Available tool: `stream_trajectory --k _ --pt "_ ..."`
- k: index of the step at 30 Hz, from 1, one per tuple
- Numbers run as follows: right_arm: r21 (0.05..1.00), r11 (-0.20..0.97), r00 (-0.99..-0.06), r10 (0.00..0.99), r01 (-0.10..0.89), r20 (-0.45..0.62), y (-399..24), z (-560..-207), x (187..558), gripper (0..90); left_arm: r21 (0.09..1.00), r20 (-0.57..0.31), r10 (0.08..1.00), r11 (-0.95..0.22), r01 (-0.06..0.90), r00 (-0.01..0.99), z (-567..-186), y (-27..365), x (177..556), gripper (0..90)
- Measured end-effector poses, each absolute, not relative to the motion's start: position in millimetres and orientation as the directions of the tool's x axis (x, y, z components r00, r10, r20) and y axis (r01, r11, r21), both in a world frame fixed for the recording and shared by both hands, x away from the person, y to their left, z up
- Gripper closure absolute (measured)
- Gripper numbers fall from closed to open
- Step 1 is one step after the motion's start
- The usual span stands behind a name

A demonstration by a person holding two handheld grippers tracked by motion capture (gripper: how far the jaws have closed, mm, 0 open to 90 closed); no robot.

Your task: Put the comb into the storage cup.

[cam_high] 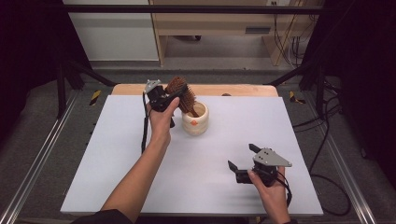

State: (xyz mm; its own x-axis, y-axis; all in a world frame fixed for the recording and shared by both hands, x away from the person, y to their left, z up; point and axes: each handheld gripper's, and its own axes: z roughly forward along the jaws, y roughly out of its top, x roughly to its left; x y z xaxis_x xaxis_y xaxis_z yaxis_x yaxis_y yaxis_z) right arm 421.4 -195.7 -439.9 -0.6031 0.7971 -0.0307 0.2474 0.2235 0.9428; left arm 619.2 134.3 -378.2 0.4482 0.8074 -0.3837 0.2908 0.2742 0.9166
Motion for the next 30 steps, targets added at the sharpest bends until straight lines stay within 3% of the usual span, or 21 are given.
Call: stream_trajectory --k 13,17,30 --pt "0.943 0.223 -0.605 0.796 0.248 -0.029 -195.3 -440.0 421.3 3.9 0.939 -0.325 0.838 0.232 0.252 0.439 -373.5 134.4 615.0 17.6" --pt "0.943 0.223 -0.605 0.796 0.248 -0.029 -194.9 -439.9 421.3 4.0 0.936 -0.325 0.851 0.225 0.272 0.412 -374.5 134.8 615.8 4.5" --pt "0.943 0.223 -0.605 0.795 0.248 -0.029 -194.8 -440.1 421.4 4.0 0.944 -0.296 0.858 0.195 0.266 0.421 -373.6 132.4 614.1 2.7"
